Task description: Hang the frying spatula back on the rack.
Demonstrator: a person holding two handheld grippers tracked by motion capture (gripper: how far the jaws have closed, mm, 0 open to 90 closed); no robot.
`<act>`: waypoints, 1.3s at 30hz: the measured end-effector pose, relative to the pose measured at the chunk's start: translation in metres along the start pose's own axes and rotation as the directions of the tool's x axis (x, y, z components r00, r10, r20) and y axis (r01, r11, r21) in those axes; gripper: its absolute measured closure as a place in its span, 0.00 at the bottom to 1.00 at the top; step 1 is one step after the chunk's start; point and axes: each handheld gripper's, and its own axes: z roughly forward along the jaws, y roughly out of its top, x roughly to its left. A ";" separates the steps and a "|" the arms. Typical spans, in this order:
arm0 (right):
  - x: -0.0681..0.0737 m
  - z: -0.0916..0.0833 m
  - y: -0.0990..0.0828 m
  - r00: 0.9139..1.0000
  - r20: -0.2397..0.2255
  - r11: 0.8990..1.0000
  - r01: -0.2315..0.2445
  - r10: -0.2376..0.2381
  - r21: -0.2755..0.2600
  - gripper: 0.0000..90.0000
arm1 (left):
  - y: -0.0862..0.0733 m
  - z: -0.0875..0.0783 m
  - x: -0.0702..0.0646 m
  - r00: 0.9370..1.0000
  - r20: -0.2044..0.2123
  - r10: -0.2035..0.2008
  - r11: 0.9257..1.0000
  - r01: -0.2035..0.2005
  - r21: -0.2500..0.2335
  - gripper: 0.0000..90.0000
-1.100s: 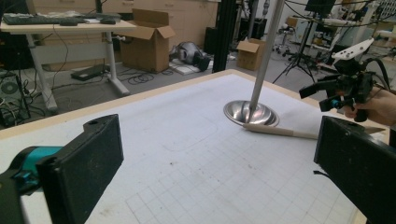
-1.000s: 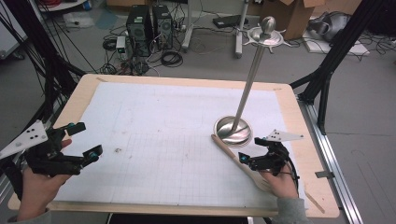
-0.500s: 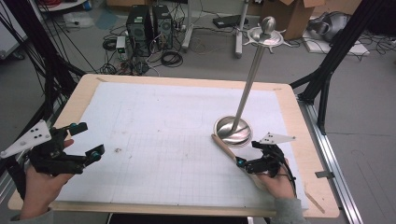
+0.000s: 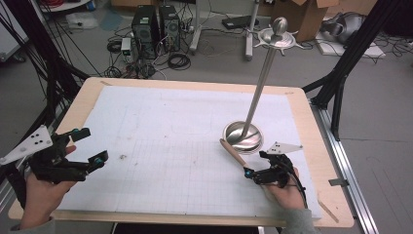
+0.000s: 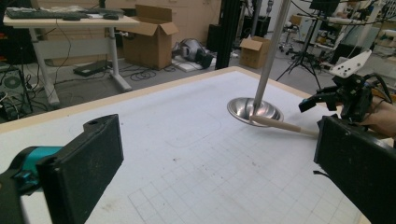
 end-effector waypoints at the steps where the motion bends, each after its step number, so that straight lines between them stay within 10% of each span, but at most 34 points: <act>1: 0.000 0.000 0.000 1.000 0.000 1.000 0.000 0.000 0.000 0.06 | 0.000 0.000 0.000 1.000 0.001 0.000 1.000 0.000 -0.001 0.02; 39: 0.009 0.008 -0.013 0.996 0.057 0.997 0.070 -0.071 0.015 0.10 | -0.007 0.007 0.002 1.000 -0.002 -0.010 1.000 0.011 0.027 0.02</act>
